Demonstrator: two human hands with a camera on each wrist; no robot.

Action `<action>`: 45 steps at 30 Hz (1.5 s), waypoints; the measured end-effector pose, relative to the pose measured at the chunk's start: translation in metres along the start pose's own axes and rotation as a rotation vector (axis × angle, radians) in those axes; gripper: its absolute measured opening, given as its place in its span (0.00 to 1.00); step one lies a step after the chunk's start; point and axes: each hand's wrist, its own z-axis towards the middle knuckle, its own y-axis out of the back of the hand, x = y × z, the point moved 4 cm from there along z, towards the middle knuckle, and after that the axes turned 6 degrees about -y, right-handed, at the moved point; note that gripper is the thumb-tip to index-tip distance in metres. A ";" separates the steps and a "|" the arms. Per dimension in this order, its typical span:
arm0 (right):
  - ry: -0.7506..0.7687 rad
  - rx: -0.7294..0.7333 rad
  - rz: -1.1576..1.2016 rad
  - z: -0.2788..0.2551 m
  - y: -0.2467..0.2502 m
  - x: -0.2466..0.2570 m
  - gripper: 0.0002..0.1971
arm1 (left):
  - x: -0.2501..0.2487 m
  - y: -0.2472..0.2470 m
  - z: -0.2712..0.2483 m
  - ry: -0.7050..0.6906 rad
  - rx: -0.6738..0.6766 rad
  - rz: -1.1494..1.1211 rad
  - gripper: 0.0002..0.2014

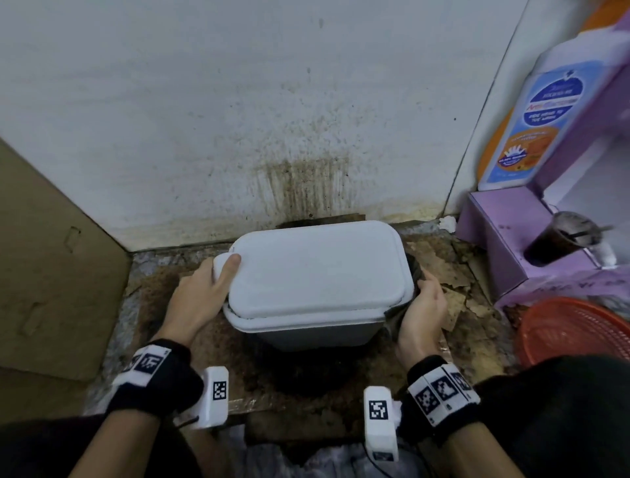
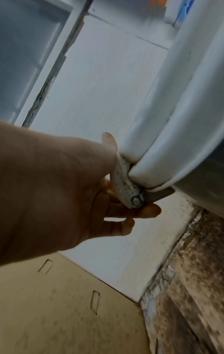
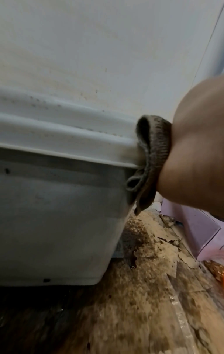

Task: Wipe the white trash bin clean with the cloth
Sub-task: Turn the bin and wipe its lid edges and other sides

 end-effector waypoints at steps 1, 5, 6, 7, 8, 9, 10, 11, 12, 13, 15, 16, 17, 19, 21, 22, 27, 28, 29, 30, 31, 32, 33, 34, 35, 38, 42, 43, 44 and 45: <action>0.012 0.001 0.001 -0.006 0.002 0.001 0.18 | 0.003 -0.002 0.006 -0.005 0.019 -0.002 0.50; 0.046 0.070 -0.046 -0.011 -0.001 0.000 0.18 | 0.012 -0.008 0.017 0.015 0.008 -0.043 0.51; 0.045 0.077 -0.050 -0.008 -0.001 -0.001 0.18 | 0.013 -0.009 0.017 0.026 -0.001 -0.033 0.50; 0.041 0.081 -0.047 -0.006 -0.001 -0.001 0.19 | 0.013 -0.009 0.017 0.038 -0.011 -0.009 0.48; 0.039 0.084 -0.045 -0.004 -0.001 0.000 0.19 | 0.012 -0.010 0.016 0.048 -0.023 0.027 0.43; 0.042 0.091 -0.046 -0.004 -0.001 0.001 0.19 | 0.010 -0.011 0.014 0.050 -0.049 0.074 0.39; 0.045 0.099 -0.052 -0.004 -0.002 0.002 0.19 | 0.007 -0.011 0.013 0.041 -0.089 0.128 0.37; 0.046 0.108 -0.053 -0.006 -0.003 0.002 0.19 | 0.001 -0.011 0.011 0.023 -0.145 0.185 0.35; 0.047 0.113 -0.050 -0.009 -0.004 0.002 0.19 | -0.006 -0.010 0.008 0.002 -0.211 0.234 0.34; 0.052 0.118 -0.045 -0.012 -0.005 0.002 0.19 | -0.014 -0.010 0.004 -0.032 -0.275 0.265 0.33; 0.070 0.120 -0.040 -0.018 -0.008 0.000 0.19 | -0.036 -0.014 -0.003 -0.163 -0.348 0.268 0.31; 0.081 0.127 -0.041 -0.023 -0.011 0.000 0.18 | -0.052 -0.019 -0.008 -0.258 -0.348 0.252 0.30; 0.093 0.145 -0.043 -0.027 -0.014 0.000 0.18 | -0.068 -0.026 -0.013 -0.357 -0.332 0.225 0.28; 0.119 0.201 -0.054 -0.038 -0.024 0.001 0.17 | -0.099 -0.040 -0.023 -0.498 -0.253 0.169 0.27; 0.154 0.274 -0.064 -0.052 -0.034 0.001 0.17 | -0.123 -0.051 -0.030 -0.557 -0.165 0.143 0.27; 0.175 0.309 -0.079 -0.058 -0.040 0.002 0.17 | -0.131 -0.054 -0.031 -0.572 -0.147 0.150 0.28; 0.056 0.521 -0.008 -0.067 -0.072 0.005 0.18 | -0.131 -0.046 -0.028 -0.532 -0.228 0.368 0.30; -0.022 0.533 0.066 -0.065 -0.077 0.004 0.18 | -0.125 -0.041 -0.027 -0.517 -0.245 0.379 0.30; -0.088 0.518 0.146 -0.062 -0.082 0.003 0.18 | -0.120 -0.035 -0.025 -0.512 -0.256 0.381 0.30; -0.135 0.487 0.218 -0.061 -0.085 0.001 0.18 | -0.115 -0.031 -0.023 -0.516 -0.261 0.383 0.30; -0.144 0.457 0.254 -0.061 -0.089 -0.002 0.18 | -0.111 -0.027 -0.021 -0.519 -0.259 0.383 0.30; -0.109 0.448 0.243 -0.063 -0.093 -0.003 0.18 | -0.109 -0.025 -0.020 -0.520 -0.251 0.378 0.31; -0.044 0.463 0.189 -0.067 -0.098 -0.004 0.19 | -0.107 -0.023 -0.019 -0.519 -0.242 0.368 0.31; 0.039 0.506 0.108 -0.074 -0.104 -0.004 0.19 | -0.106 -0.023 -0.018 -0.520 -0.234 0.358 0.31; 0.131 0.565 0.010 -0.080 -0.111 -0.006 0.20 | -0.105 -0.023 -0.018 -0.524 -0.228 0.351 0.32; 0.366 0.711 -0.244 -0.093 -0.129 -0.018 0.23 | -0.099 -0.021 -0.019 -0.537 -0.241 0.341 0.31; 0.540 0.716 -0.363 -0.086 -0.135 -0.038 0.25 | -0.086 -0.013 -0.015 -0.498 -0.243 0.277 0.30; 0.566 0.712 -0.393 -0.082 -0.134 -0.044 0.25 | -0.083 -0.011 -0.014 -0.487 -0.241 0.260 0.30; 0.576 0.705 -0.412 -0.077 -0.133 -0.052 0.25 | -0.079 -0.008 -0.013 -0.477 -0.242 0.244 0.30; 0.568 0.685 -0.424 -0.068 -0.131 -0.062 0.25 | -0.075 -0.005 -0.011 -0.468 -0.247 0.234 0.30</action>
